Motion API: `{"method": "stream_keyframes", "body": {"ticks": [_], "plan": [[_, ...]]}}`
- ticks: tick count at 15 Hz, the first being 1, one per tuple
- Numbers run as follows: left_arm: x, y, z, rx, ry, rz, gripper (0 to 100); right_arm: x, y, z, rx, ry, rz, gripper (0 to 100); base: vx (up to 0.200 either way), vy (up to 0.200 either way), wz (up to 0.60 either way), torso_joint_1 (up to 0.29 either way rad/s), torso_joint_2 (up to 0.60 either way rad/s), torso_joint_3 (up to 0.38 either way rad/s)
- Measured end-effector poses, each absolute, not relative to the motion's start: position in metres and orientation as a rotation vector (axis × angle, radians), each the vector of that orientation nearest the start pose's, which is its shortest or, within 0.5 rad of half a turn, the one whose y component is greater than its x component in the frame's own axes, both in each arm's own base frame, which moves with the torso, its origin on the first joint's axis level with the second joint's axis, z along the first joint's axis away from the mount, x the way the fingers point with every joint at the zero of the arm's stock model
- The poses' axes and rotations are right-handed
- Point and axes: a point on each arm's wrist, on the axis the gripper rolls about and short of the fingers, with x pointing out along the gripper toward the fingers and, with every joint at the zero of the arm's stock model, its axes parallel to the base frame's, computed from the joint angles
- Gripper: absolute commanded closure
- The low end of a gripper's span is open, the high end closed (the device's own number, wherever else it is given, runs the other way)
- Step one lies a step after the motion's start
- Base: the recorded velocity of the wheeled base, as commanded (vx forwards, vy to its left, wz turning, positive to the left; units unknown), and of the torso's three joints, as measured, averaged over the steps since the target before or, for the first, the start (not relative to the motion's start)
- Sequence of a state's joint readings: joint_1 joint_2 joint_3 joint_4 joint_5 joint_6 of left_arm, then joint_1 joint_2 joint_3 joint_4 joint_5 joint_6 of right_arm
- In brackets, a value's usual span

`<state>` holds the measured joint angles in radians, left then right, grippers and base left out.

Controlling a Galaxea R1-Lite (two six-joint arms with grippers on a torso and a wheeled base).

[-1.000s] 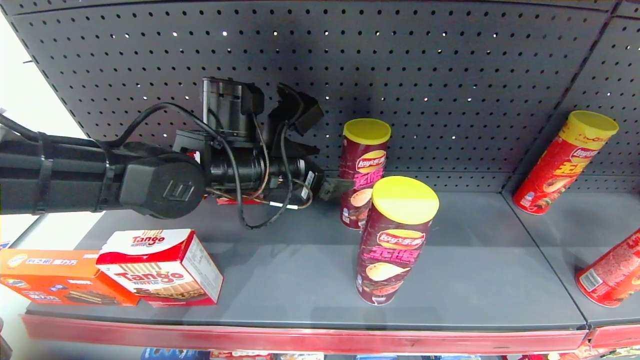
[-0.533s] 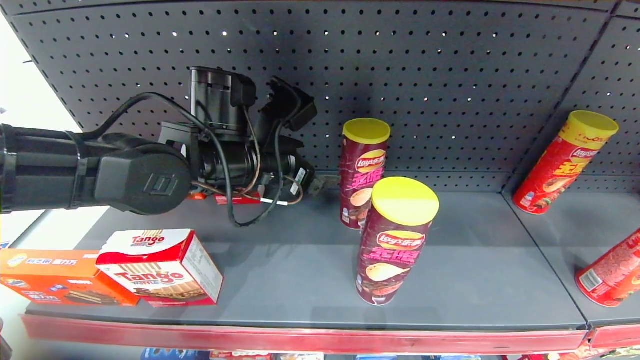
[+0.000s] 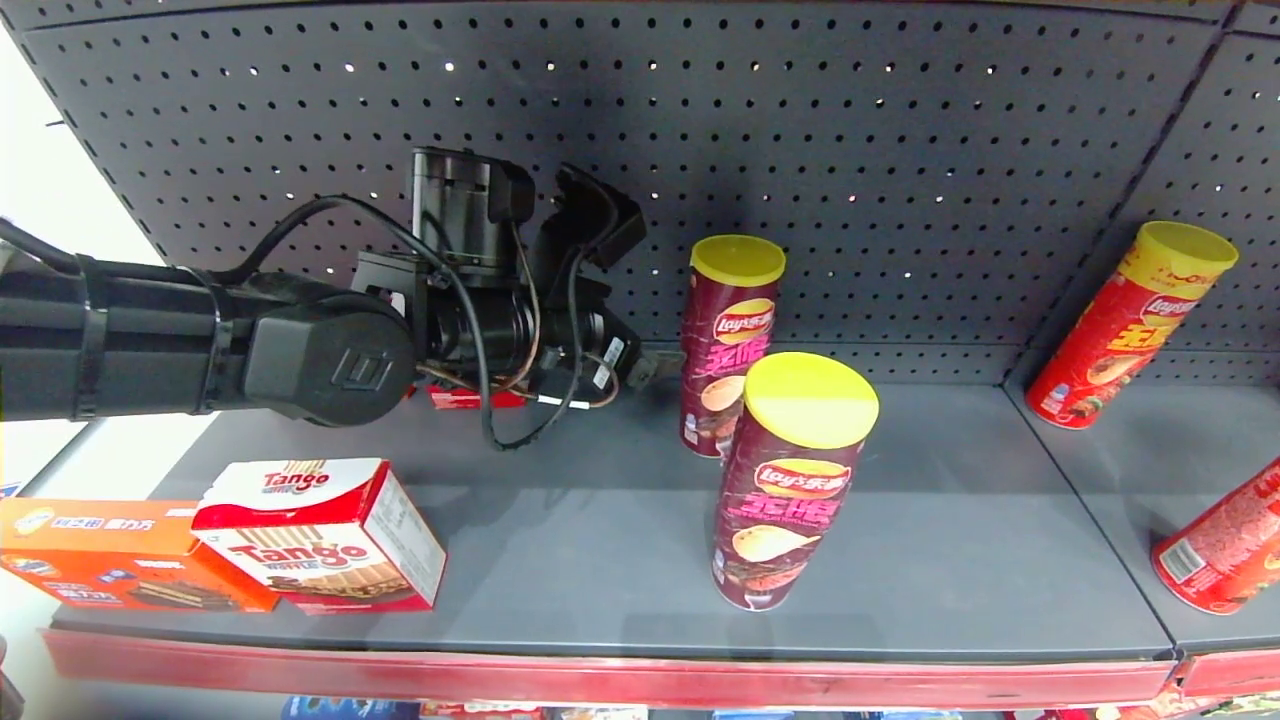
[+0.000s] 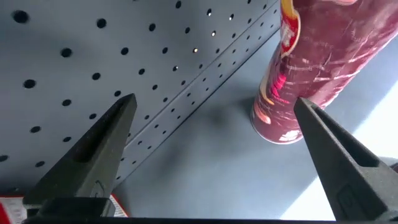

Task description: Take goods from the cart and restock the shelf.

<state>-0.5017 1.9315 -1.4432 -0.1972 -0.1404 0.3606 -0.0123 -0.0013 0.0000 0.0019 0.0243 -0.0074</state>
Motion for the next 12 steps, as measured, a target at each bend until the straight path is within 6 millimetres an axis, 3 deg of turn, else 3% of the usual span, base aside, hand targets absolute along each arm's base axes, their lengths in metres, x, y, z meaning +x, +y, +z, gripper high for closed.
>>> {"method": "stream_keyframes", "body": {"ticks": [12], "plan": [[0.359,-0.192,0.226,0.4,0.188,-0.624,0,-0.023,0.001,0.075,-0.007,0.001,0.012,0,0.0,0.0,0.0,0.0,0.0,0.0]]}}
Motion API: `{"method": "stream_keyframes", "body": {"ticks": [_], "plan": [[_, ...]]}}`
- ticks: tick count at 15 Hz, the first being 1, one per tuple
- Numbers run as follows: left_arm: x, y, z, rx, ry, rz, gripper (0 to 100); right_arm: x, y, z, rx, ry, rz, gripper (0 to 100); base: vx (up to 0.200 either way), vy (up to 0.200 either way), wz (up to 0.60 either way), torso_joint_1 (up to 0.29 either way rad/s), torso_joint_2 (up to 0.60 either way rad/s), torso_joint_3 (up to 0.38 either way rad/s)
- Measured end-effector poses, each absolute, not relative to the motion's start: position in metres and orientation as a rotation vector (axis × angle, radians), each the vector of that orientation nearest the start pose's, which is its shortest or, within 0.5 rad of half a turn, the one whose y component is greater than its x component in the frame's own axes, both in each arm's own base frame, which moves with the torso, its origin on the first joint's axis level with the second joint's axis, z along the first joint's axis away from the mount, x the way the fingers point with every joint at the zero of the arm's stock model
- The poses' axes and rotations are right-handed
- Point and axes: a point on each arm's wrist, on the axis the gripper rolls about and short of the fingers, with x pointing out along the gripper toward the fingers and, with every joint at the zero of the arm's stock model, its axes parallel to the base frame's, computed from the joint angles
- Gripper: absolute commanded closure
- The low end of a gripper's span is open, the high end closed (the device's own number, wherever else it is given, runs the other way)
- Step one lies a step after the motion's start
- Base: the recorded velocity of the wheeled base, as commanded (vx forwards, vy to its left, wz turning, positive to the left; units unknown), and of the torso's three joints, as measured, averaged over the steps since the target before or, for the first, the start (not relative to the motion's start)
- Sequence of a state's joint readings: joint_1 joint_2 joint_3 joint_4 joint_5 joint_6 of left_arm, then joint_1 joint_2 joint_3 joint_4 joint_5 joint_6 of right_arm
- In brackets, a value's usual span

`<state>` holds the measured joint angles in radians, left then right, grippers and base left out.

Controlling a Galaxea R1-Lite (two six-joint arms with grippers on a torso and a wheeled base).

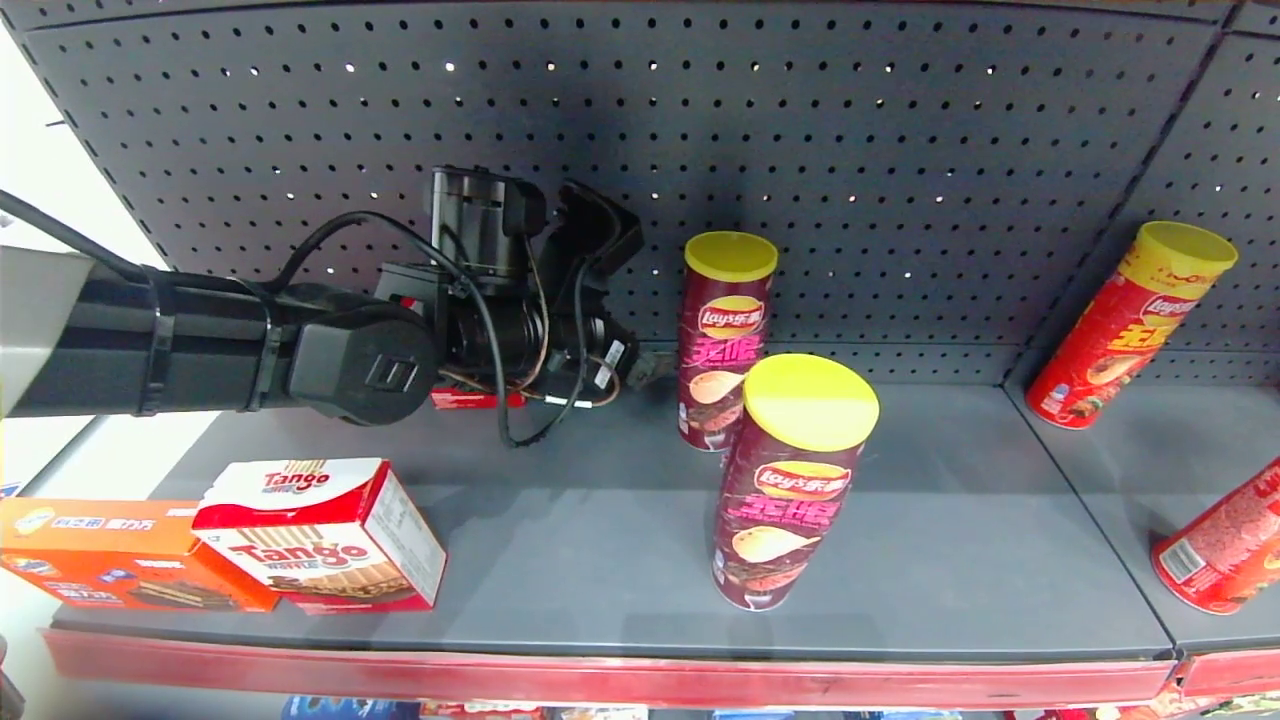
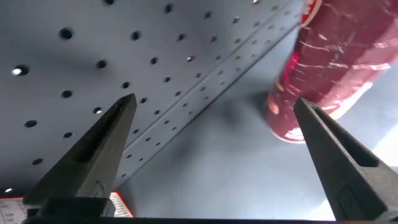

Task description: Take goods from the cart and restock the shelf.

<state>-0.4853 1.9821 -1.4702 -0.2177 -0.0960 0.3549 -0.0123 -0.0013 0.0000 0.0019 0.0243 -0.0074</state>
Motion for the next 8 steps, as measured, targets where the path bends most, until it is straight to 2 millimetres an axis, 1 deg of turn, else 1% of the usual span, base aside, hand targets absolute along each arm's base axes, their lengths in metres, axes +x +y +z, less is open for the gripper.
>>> {"method": "stream_keyframes", "body": {"ticks": [4,8], "plan": [[0.3605,-0.19,0.2221,0.406,0.194,-0.574,0,-0.0229,0.0008,0.0753,-0.007,0.0,0.012,0,0.0,0.0,0.0,0.0,0.0,0.0],[0.3522,-0.1849,0.2271,0.423,0.194,-0.529,0,-0.0229,0.0008,0.0753,-0.007,0.0,0.012,0,0.0,0.0,0.0,0.0,0.0,0.0]]}}
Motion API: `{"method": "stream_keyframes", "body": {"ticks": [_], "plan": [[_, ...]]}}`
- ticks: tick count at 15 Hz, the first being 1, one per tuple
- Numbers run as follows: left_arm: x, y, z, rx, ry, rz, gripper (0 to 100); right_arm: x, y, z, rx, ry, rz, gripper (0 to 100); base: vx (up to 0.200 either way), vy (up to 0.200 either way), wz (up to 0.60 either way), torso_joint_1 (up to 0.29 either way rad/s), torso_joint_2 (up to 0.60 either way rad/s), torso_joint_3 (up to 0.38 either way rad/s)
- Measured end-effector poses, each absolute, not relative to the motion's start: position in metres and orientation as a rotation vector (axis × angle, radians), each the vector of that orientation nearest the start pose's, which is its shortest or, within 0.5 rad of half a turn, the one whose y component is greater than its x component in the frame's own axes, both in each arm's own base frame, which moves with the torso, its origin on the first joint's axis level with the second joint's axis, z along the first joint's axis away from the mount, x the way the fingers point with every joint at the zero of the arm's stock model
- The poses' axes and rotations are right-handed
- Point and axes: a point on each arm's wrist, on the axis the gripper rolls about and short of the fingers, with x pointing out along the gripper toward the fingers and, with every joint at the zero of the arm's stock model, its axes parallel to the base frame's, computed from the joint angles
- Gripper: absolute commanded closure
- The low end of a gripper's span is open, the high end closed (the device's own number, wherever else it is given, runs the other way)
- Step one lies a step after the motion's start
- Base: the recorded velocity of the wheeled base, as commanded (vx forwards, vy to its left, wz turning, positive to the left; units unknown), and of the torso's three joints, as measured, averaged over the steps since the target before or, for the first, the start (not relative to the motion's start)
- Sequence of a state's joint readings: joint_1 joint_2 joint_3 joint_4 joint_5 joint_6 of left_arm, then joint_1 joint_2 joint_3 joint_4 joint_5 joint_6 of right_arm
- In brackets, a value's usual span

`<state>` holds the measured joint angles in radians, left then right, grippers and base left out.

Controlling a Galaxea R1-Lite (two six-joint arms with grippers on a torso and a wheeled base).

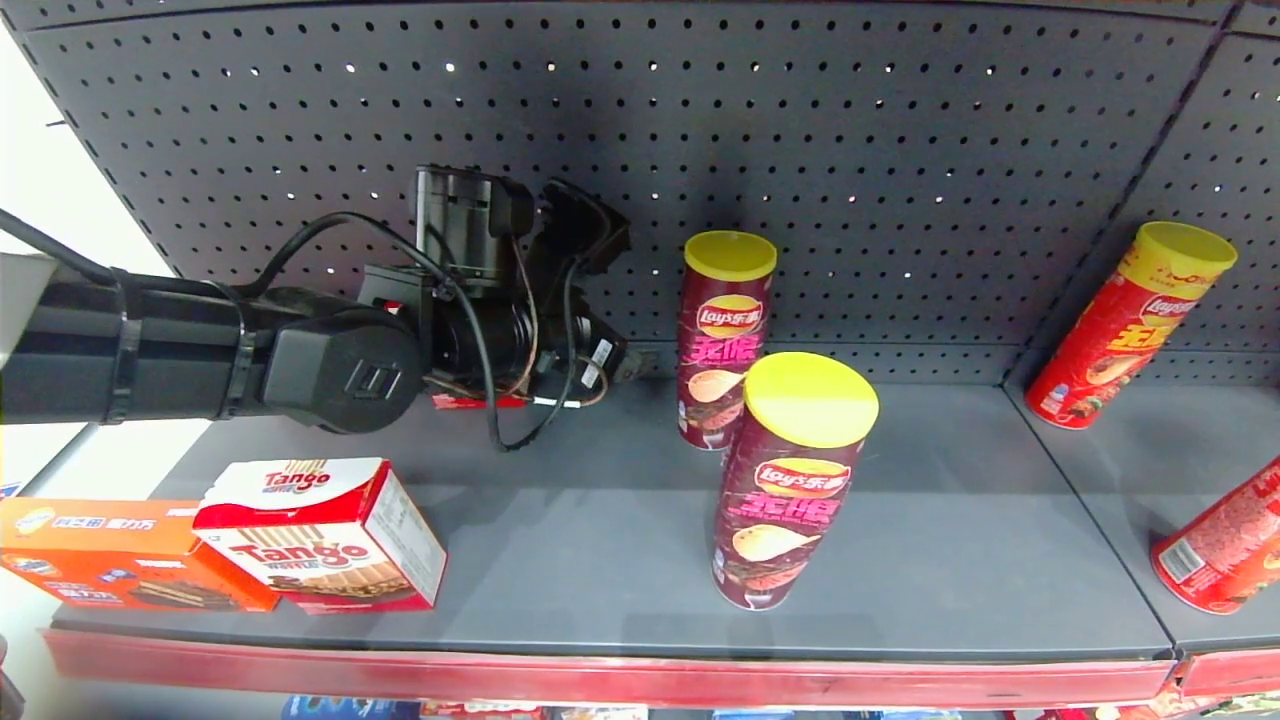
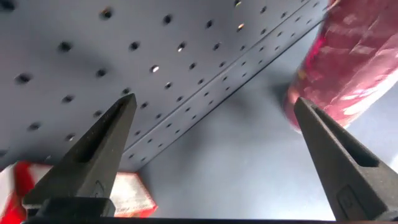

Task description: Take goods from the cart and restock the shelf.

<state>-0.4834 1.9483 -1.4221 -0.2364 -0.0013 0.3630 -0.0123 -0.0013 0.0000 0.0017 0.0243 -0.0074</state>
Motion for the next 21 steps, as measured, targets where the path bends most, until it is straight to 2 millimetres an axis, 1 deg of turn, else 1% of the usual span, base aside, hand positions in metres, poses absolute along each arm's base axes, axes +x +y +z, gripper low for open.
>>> {"method": "stream_keyframes", "body": {"ticks": [3,6,11,14,16,17,18,20,21], "plan": [[0.352,-0.186,0.226,0.44,0.193,-0.509,0,-0.023,0.001,0.075,-0.007,0.0,0.012,0,0.0,0.0,0.0,0.0,0.0,0.0],[0.358,-0.195,0.22,0.44,0.166,-0.506,0,-0.023,0.001,0.075,-0.007,0.001,0.012,0,0.0,0.0,0.0,0.0,0.0,0.0],[0.364,-0.209,0.207,0.447,0.179,-0.515,0,-0.023,0.001,0.075,-0.008,0.0,0.012,0,0.0,0.0,0.0,0.0,0.0,0.0],[0.366,-0.21,0.205,0.44,0.187,-0.514,0,-0.023,0.001,0.075,-0.007,0.0,0.011,0,0.0,0.0,0.0,0.0,0.0,0.0],[0.366,-0.207,0.206,0.428,0.191,-0.501,0,-0.023,0.001,0.075,-0.007,0.0,0.012,0,0.0,0.0,0.0,0.0,0.0,0.0],[0.363,-0.205,0.212,0.402,0.186,-0.48,0,-0.023,0.001,0.075,-0.007,0.0,0.012,0,0.0,0.0,0.0,0.0,0.0,0.0],[0.358,-0.203,0.222,0.371,0.17,-0.458,0,-0.023,0.001,0.075,-0.007,0.0,0.012,0,0.0,0.0,0.0,0.0,0.0,0.0],[0.339,-0.195,0.248,0.325,0.122,-0.437,0,-0.023,0.001,0.075,-0.007,0.0,0.011,0,0.0,0.0,0.0,0.0,0.0,0.0],[0.329,-0.19,0.257,0.315,0.106,-0.432,0,-0.023,0.001,0.075,-0.007,0.0,0.011,0,0.0,0.0,0.0,0.0,0.0,0.0]]}}
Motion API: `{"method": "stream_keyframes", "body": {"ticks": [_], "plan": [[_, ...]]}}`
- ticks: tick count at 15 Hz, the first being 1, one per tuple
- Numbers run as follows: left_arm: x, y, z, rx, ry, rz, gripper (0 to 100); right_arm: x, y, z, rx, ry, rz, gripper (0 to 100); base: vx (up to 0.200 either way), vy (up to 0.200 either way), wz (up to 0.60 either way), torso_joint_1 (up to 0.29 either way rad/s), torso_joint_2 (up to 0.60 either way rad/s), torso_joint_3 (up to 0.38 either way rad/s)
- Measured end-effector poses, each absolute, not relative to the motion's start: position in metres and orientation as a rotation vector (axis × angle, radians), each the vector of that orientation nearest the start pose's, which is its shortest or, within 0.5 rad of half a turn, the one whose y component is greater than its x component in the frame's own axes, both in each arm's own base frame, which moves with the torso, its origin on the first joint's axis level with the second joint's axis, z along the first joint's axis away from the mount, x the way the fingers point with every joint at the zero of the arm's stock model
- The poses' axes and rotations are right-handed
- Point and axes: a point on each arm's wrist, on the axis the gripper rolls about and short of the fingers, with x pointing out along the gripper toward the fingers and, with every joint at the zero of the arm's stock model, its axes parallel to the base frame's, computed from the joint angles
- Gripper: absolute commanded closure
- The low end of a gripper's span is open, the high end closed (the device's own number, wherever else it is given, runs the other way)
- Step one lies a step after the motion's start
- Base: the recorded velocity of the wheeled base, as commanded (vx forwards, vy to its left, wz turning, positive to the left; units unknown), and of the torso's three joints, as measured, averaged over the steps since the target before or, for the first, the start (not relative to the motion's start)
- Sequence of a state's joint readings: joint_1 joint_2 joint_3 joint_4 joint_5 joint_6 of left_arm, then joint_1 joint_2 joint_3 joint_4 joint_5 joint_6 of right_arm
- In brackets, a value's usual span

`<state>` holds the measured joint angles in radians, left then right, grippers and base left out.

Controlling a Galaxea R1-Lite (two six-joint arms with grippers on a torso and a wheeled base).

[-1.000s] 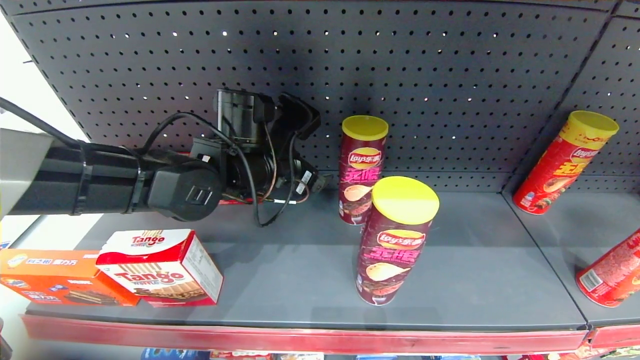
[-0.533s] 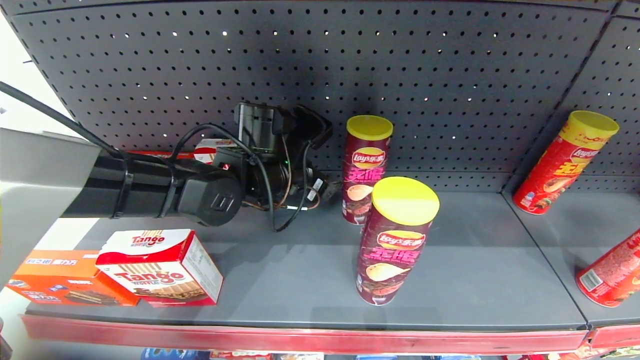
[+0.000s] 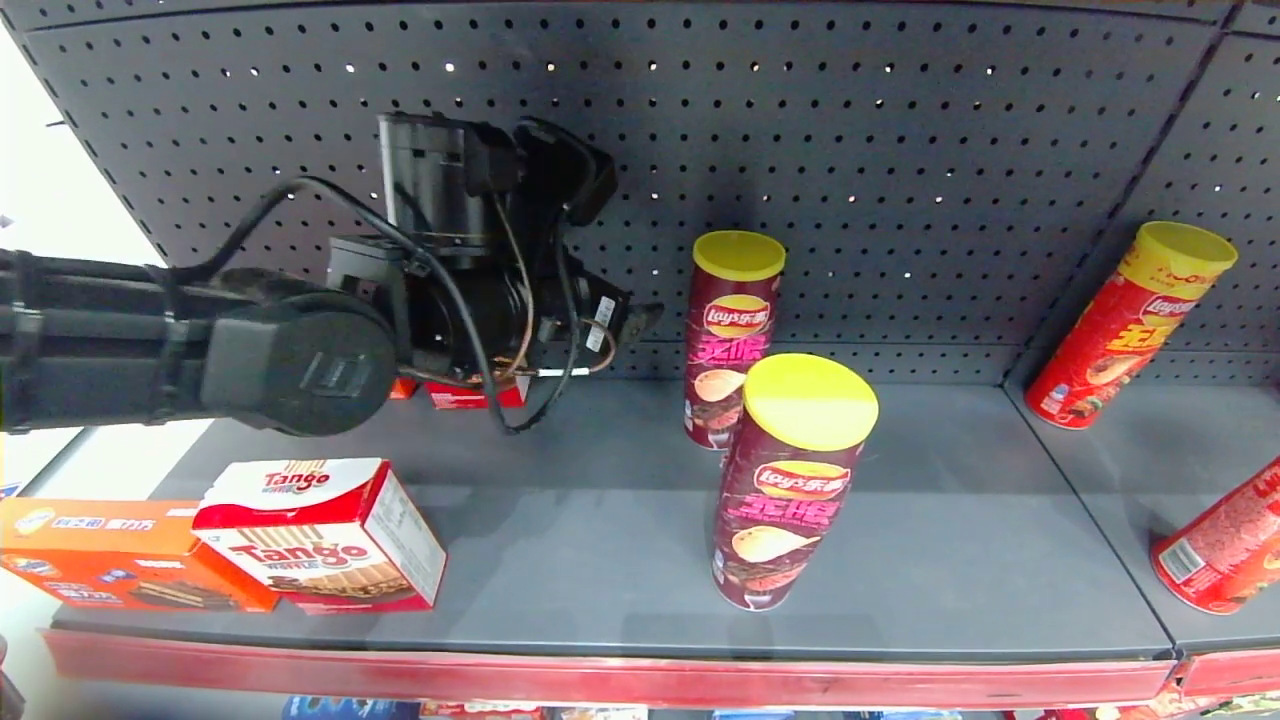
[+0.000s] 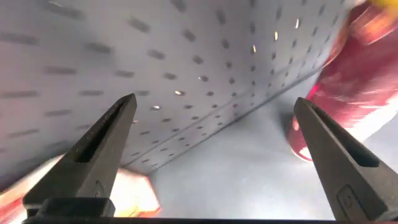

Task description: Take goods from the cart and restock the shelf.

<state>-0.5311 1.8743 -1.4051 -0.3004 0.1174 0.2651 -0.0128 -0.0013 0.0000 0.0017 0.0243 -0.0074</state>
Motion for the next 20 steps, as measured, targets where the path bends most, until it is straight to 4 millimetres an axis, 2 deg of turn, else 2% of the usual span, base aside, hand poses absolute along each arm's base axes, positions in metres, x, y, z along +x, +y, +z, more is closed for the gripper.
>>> {"method": "stream_keyframes", "body": {"ticks": [4,8,10,13,20], "plan": [[0.284,-0.162,0.286,0.296,0.054,-0.351,0,-0.023,0.001,0.075,-0.007,0.0,0.011,0,0.0,0.0,0.0,0.0,0.0,0.0],[0.229,-0.127,0.271,0.298,0.054,-0.308,0,-0.023,0.001,0.075,-0.007,0.0,0.013,0,0.0,0.0,0.0,0.0,0.0,0.0],[0.212,-0.111,0.271,0.294,0.042,-0.28,0,-0.023,0.001,0.075,-0.007,0.003,0.013,0,0.0,0.0,0.0,0.0,0.0,0.0],[0.203,-0.101,0.285,0.275,0.004,-0.223,0,-0.023,0.001,0.075,-0.009,0.001,0.019,0,0.0,0.0,0.0,0.0,0.0,0.0],[0.196,-0.088,0.291,0.206,-0.02,-0.188,0,-0.024,0.001,0.081,-0.009,-0.001,0.02,0,0.0,0.0,0.0,0.0,0.0,0.0]]}}
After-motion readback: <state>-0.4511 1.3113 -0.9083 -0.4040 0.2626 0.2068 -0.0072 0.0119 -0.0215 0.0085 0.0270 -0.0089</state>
